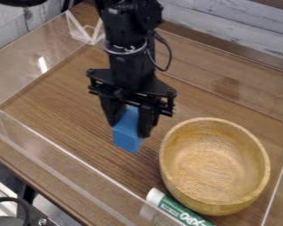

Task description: Put the blue block in the brown bowl

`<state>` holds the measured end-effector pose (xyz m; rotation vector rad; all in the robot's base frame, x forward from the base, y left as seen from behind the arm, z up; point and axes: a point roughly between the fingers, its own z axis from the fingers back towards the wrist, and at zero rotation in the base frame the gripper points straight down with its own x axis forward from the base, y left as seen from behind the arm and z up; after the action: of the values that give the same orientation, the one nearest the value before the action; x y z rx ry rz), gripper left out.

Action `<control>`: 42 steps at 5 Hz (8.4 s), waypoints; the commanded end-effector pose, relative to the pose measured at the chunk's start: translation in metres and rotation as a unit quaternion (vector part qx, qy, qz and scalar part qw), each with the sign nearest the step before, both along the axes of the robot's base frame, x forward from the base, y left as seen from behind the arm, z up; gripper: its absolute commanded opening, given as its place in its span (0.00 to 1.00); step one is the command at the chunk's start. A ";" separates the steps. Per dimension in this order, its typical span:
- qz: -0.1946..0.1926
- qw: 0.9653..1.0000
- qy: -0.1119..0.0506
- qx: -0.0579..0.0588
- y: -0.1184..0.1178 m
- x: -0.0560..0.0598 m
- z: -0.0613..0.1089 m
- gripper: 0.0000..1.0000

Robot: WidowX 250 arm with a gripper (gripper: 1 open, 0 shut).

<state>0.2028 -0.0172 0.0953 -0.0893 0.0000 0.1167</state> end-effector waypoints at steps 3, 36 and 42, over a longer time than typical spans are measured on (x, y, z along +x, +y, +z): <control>0.000 1.000 -0.030 0.003 -0.006 0.008 0.016 0.00; -0.114 0.979 -0.167 0.028 -0.091 0.014 0.039 0.00; -0.125 0.981 -0.152 -0.010 -0.093 0.008 0.000 1.00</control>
<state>0.2076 -0.1105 0.0913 -0.1203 -0.2742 -0.1507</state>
